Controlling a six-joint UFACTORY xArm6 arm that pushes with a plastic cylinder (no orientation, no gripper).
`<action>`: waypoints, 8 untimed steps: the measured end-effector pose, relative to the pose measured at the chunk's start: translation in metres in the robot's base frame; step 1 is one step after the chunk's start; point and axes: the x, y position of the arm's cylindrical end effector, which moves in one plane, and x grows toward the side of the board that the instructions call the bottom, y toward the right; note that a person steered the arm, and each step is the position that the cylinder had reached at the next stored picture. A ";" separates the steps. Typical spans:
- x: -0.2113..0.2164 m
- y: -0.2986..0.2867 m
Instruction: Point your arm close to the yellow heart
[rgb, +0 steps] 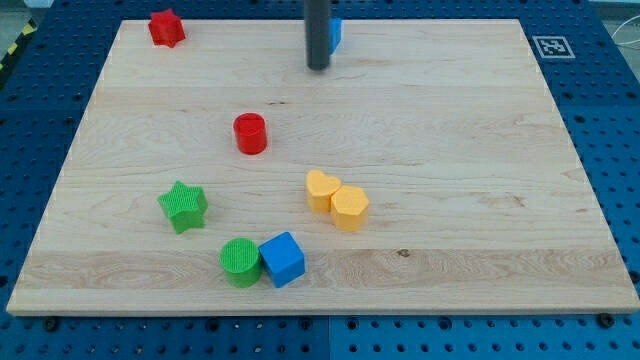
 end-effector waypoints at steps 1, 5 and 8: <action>0.062 0.036; 0.105 -0.021; 0.144 -0.061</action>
